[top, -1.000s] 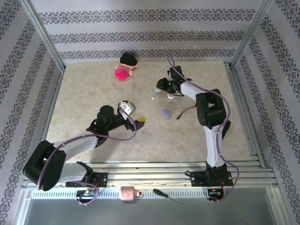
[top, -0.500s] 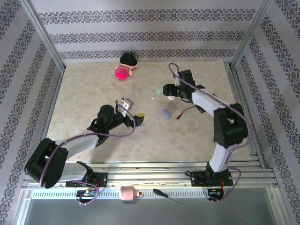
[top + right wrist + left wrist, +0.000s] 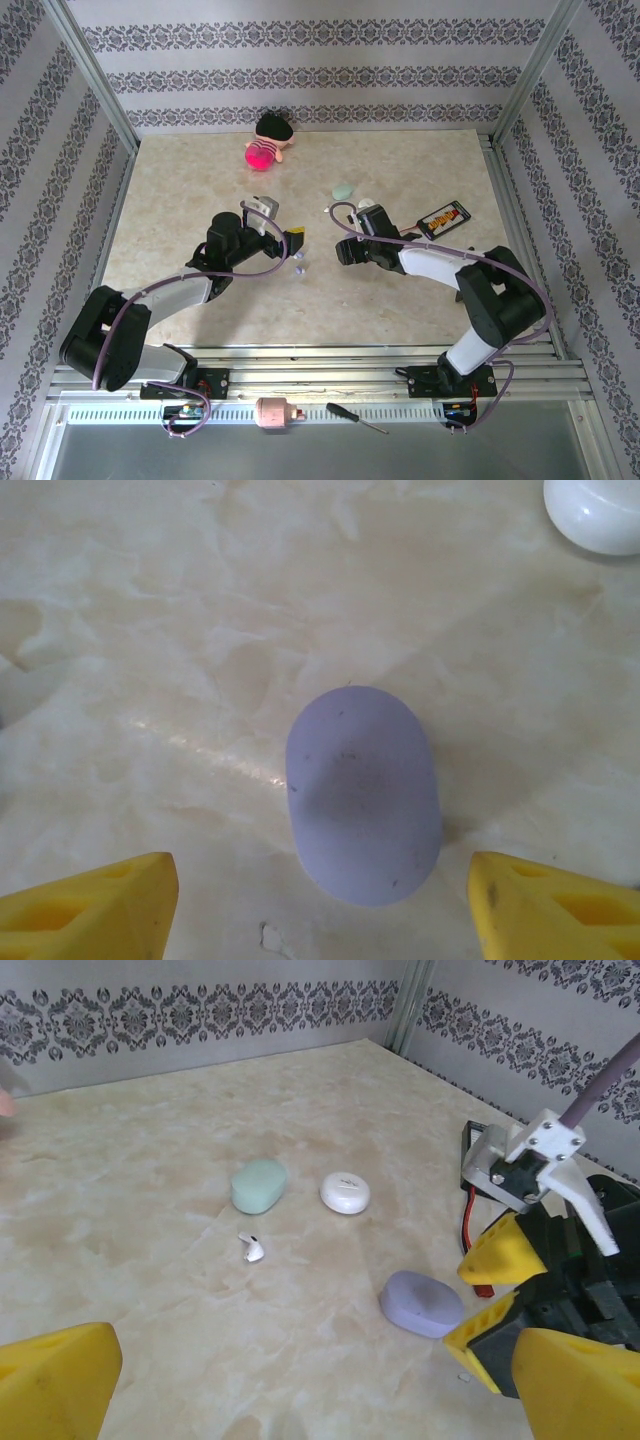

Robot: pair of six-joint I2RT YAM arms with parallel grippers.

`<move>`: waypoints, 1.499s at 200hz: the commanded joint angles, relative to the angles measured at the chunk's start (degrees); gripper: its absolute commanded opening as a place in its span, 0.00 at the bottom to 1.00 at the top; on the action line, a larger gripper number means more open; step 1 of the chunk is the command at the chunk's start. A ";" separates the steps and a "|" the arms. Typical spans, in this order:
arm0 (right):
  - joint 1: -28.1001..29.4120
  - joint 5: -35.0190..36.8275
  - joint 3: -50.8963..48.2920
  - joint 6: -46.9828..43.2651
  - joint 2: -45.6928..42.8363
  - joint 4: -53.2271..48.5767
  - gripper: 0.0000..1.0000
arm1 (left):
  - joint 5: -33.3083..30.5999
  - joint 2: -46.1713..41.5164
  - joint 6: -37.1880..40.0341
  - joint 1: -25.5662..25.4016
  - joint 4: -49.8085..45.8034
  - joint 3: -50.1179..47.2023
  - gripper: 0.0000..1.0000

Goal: Insert the wireless bluetooth earbuds into the charging case

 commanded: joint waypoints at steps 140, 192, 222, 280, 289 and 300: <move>-2.66 -1.52 3.12 -0.31 3.68 0.15 0.30 | 1.16 -1.10 -1.81 0.50 -0.33 0.00 0.99; -2.86 -18.20 2.80 -11.79 -9.23 -4.23 0.25 | 6.91 -6.52 6.51 0.33 -11.15 3.98 0.99; -2.82 -28.15 7.90 -18.91 -14.74 -13.27 0.24 | 10.40 -12.44 13.00 0.10 -19.03 6.44 0.99; -1.93 -45.35 18.63 -29.30 -20.15 -27.28 0.20 | 23.63 -19.65 21.00 0.15 -35.74 11.97 0.97; -1.24 -46.88 20.44 -30.69 -20.15 -29.15 0.20 | 25.50 -19.81 19.89 0.14 -35.87 12.27 0.96; -0.43 -48.55 22.30 -31.84 -20.15 -30.58 0.20 | 27.93 -19.56 18.21 0.01 -34.89 12.25 0.94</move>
